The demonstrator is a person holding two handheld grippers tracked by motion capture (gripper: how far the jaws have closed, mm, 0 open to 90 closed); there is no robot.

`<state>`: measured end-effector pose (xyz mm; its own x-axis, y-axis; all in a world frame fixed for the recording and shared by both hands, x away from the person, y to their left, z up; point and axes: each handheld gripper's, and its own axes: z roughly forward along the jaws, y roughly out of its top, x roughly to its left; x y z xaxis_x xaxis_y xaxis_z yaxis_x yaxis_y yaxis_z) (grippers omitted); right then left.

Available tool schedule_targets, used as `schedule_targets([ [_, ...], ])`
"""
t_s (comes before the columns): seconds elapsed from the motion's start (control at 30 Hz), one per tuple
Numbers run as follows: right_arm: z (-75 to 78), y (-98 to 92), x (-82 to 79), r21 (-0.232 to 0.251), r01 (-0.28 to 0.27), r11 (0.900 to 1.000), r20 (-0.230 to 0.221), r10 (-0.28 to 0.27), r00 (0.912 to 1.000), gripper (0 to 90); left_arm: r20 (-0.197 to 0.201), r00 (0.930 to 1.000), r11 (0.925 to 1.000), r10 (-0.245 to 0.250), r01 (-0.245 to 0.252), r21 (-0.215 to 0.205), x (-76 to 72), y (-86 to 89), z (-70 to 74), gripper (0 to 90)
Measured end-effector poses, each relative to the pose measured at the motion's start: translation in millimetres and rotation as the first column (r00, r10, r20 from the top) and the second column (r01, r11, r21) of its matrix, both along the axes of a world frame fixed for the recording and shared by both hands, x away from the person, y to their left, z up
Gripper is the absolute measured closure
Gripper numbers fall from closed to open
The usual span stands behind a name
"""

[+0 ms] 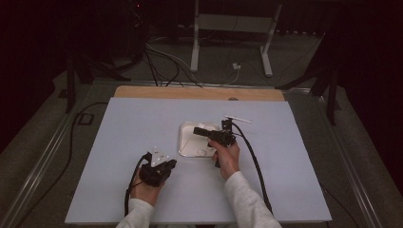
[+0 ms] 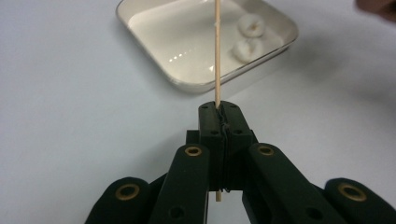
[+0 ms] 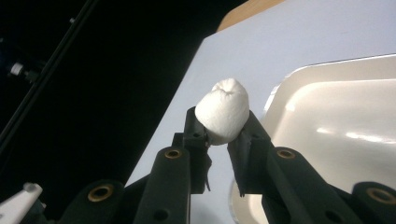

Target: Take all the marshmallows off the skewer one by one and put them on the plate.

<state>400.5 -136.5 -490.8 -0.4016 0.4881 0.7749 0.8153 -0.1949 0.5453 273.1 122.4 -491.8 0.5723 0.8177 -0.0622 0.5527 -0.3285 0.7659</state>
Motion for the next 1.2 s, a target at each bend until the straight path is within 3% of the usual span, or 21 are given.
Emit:
schedule_targets([
  [0.13, -6.0, -5.8, 4.0, -0.041, -0.023, 0.999, -0.06, 0.02, 0.998, 67.8, 0.005, 0.9999, 0.9999, 0.011, -0.011, -0.007, 1.6, 0.4, 2.3, 90.0],
  [0.2, -7.9, -5.2, 3.6, -0.07, -0.018, 0.997, -0.069, 0.013, 0.9975, 59.2, 0.005, 1.0, 0.9999, 0.007, -0.007, -0.008, 2.0, -2.0, 2.3, 90.0],
  [0.37, -5.2, -6.5, 2.5, -0.069, -0.006, 0.998, -0.074, 0.001, 0.9972, 46.0, 0.005, 1.0, 0.9999, 0.008, -0.008, -0.009, 5.2, -4.1, 3.6, 90.0],
  [0.6, -6.1, -12.5, 3.9, -0.111, -0.039, 0.993, -0.124, 0.025, 0.992, 36.0, 0.008, 0.9998, 0.9995, 0.02, -0.02, -0.025, 10.3, -5.6, 6.6, 90.0],
  [0.9, 0.5, -15.5, -1.4, -0.145, -0.043, 0.989, -0.084, 0.031, 0.9959, 34.5, -0.002, 0.9993, 0.9981, 0.038, -0.039, -0.048, 21.4, -9.3, 7.0, 90.0],
  [1.2, 11.8, -16.1, -11.8, -0.22, -0.047, 0.974, -0.007, 0.047, 0.9989, 28.7, -0.004, 0.9986, 0.9962, 0.052, -0.052, -0.07, 35.1, -20.0, 11.3, 90.0],
])
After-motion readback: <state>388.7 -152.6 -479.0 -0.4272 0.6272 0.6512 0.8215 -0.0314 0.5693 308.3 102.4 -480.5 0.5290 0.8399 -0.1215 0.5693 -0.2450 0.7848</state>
